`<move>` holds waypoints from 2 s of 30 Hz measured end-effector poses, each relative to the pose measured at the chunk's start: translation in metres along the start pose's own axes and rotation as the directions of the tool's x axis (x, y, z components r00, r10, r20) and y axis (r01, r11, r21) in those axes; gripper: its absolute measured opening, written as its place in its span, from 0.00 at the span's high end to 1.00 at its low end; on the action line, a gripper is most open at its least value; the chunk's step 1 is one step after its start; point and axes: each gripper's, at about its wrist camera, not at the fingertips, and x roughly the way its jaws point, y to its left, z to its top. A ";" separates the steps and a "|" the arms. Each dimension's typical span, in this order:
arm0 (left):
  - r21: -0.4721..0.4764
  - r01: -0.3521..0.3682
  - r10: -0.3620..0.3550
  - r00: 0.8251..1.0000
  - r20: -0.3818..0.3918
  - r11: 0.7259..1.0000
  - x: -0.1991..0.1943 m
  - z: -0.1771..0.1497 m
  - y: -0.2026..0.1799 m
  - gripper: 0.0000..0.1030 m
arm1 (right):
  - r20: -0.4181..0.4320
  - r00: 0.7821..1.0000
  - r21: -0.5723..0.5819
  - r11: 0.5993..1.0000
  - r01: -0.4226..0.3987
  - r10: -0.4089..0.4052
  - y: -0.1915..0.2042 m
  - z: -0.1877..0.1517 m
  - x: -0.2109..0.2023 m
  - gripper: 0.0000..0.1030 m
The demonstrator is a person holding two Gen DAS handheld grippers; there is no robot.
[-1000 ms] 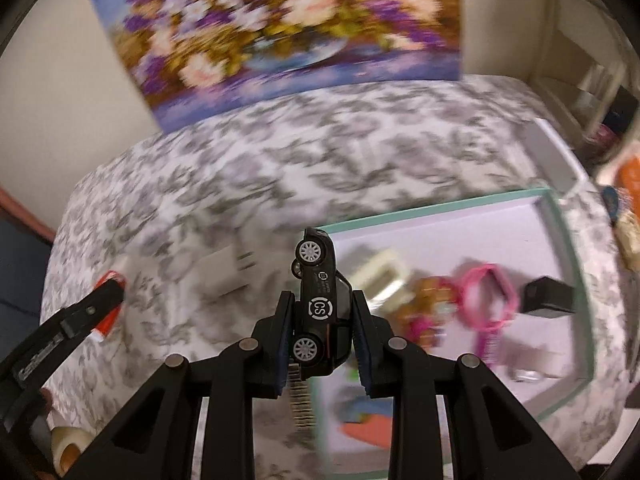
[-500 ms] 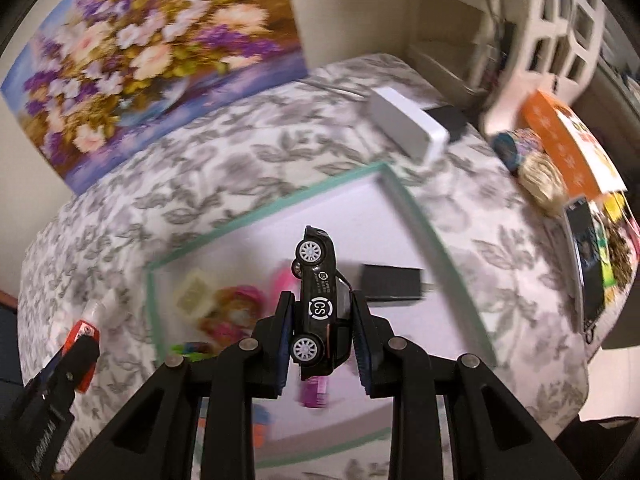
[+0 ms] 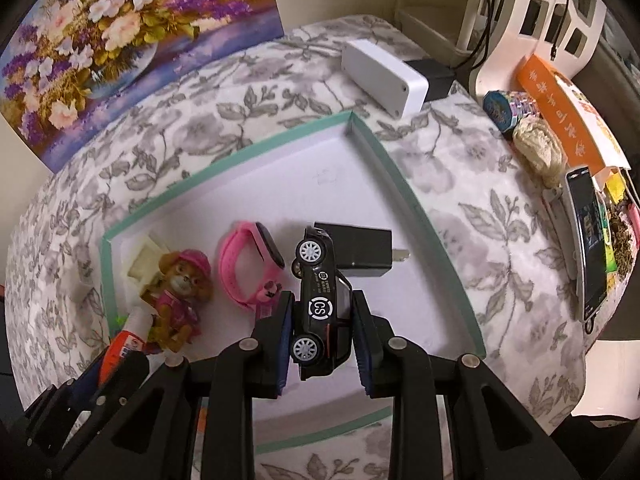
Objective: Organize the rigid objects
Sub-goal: 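Carry the spray bottle and toy car over the tray with both tools, then open both tools to release the bottle and car into the tray, then move both tools back toward the gold patterned case and white plug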
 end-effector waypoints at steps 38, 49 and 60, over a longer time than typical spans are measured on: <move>-0.128 -0.043 0.043 0.999 -0.003 0.991 -0.007 0.006 0.047 0.27 | 0.009 1.000 -0.073 0.997 0.027 -0.026 0.026 -0.003 -0.009 0.34; -0.215 -0.101 0.104 0.995 0.003 0.971 -0.007 0.002 0.089 0.00 | 0.022 0.999 -0.117 0.992 0.040 -0.038 0.045 -0.012 -0.006 0.21; -0.248 -0.141 0.142 0.990 -0.014 0.958 -0.009 -0.006 0.118 0.00 | 0.041 0.999 -0.123 0.992 0.010 -0.005 0.066 -0.023 -0.012 0.20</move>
